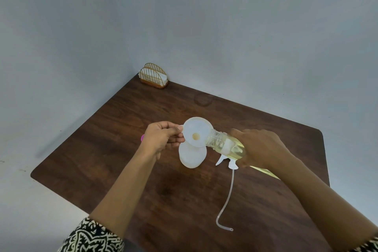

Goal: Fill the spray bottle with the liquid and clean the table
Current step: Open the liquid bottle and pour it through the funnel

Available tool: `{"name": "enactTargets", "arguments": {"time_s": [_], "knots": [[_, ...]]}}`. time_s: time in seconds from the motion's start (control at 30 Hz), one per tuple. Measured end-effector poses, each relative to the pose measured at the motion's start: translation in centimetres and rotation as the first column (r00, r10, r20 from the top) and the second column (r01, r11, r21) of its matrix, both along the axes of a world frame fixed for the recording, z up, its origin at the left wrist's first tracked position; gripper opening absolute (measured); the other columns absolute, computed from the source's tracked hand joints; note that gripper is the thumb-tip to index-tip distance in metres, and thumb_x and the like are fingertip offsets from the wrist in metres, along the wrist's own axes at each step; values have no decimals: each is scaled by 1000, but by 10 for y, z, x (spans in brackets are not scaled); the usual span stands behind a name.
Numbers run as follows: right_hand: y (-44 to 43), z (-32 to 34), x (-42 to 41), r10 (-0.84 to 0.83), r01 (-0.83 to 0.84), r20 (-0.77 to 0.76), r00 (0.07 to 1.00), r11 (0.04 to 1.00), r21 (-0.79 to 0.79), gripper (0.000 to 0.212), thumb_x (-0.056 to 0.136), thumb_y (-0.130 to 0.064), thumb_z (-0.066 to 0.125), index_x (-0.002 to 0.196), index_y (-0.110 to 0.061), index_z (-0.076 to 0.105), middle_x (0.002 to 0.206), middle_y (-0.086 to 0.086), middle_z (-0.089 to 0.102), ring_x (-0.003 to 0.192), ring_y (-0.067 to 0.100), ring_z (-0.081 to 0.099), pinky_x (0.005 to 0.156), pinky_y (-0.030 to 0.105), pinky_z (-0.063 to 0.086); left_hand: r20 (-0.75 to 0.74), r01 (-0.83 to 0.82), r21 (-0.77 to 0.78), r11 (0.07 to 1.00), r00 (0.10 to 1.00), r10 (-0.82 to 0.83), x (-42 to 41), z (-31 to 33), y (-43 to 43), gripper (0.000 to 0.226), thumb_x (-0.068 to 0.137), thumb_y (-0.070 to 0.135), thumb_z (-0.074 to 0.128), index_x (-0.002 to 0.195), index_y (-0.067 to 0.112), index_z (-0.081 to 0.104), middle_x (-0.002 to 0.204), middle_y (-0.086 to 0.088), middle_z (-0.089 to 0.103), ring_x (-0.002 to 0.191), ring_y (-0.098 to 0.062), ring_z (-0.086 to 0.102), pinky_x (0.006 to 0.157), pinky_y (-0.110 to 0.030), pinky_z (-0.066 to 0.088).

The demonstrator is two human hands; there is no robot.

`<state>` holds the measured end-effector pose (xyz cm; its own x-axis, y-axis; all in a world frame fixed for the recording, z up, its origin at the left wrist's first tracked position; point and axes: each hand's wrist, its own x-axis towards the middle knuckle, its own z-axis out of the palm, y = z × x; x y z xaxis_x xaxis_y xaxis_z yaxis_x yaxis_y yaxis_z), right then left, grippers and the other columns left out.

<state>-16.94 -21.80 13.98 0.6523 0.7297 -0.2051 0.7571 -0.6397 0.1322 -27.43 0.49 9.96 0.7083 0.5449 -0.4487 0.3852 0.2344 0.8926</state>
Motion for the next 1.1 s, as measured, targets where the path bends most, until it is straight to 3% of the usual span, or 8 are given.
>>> {"name": "enactTargets", "arguments": {"time_s": [0.77, 1.1], "knots": [[2, 1, 2, 22, -22, -4, 1000, 1000, 9, 71, 69, -50, 71, 129, -38, 38, 103, -11, 64, 89, 15, 60, 59, 25, 33, -1, 3, 4, 1000, 1000, -3, -1, 0, 0, 5, 86, 10, 70, 89, 7, 73, 77, -10, 74, 65, -15, 72, 54, -23, 55], [3, 1, 3, 21, -21, -12, 1000, 1000, 1, 67, 67, -52, 71, 123, -37, 39, 94, -11, 63, 77, 15, 54, 54, 24, 32, -13, 3, 24, 1000, 1000, -3, -2, 2, 0, 8, 86, 11, 70, 92, 7, 73, 79, -10, 75, 65, -14, 72, 54, -23, 55]]}}
